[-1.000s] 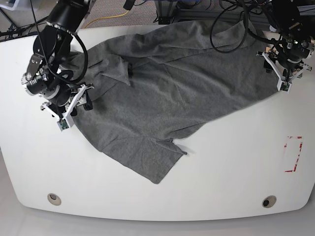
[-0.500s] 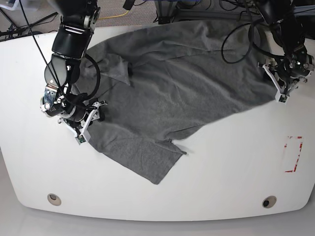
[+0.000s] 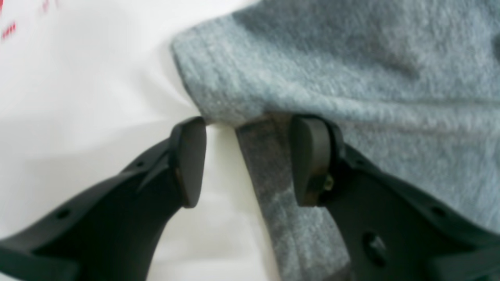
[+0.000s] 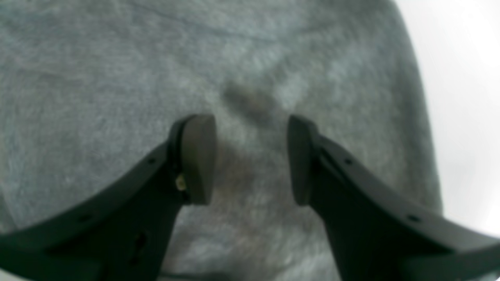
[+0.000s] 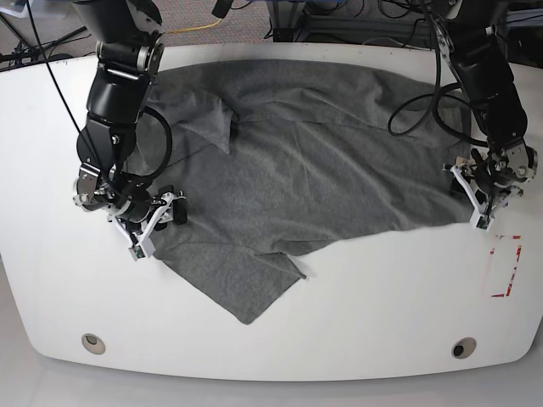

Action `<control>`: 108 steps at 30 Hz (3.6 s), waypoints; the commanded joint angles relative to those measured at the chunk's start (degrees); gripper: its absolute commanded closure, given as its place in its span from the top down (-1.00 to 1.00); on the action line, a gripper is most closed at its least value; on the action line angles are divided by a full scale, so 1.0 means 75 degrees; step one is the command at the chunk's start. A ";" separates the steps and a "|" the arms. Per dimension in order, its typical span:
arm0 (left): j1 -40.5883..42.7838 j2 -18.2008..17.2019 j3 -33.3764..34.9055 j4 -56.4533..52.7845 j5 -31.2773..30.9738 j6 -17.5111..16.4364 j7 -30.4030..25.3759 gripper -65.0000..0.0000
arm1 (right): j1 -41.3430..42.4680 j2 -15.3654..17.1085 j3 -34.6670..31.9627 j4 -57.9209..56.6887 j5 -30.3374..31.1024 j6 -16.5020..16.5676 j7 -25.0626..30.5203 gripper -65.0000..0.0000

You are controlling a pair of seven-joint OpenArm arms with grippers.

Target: Fold the T-shirt properly

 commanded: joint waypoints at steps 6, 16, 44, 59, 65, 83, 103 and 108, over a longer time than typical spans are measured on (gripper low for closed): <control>-0.1040 -0.0264 0.0046 -0.1478 0.1013 -0.0002 -0.0277 0.01 | 0.0691 0.0200 0.0027 -0.1391 -0.0469 -0.0010 0.1379 -0.15; -0.1450 -0.0815 0.0574 -0.1982 0.1283 -0.0002 -0.0430 0.02 | 0.1300 0.0786 0.0027 -0.2891 -0.0797 -0.0121 0.2727 -0.15; -0.0044 -0.0921 0.0105 0.2472 -0.0464 -0.0002 0.0532 0.02 | -0.0681 0.0411 0.0250 0.3778 0.1008 -0.0010 -0.1985 0.51; 0.2453 -0.0886 0.0082 0.5086 -0.1307 -0.0002 0.0532 0.02 | -0.2873 0.0282 0.0238 0.5150 0.1735 -0.0010 -0.2501 0.57; 0.2887 -0.0475 -0.0305 0.5356 -0.1307 -0.0002 0.0532 0.02 | -0.2931 0.0059 0.0238 0.4821 0.1735 -0.0010 -0.2489 0.57; 0.3063 -0.0171 -0.0798 0.5414 -0.1261 -0.0002 0.0532 0.02 | -0.2814 -0.0398 0.0203 0.4188 0.1700 -0.0010 -0.2231 0.57; 0.3074 -0.0159 -0.0798 0.5543 -0.1249 -0.0002 0.0532 0.02 | -0.2802 -0.0410 0.0215 0.3860 0.1735 -0.0010 -0.2172 -0.48; 0.3074 -0.0159 -0.0798 0.5531 -0.1249 -0.0002 0.0532 0.02 | -0.2838 -0.0410 0.0215 0.4329 0.1735 -0.0010 -0.2196 -0.49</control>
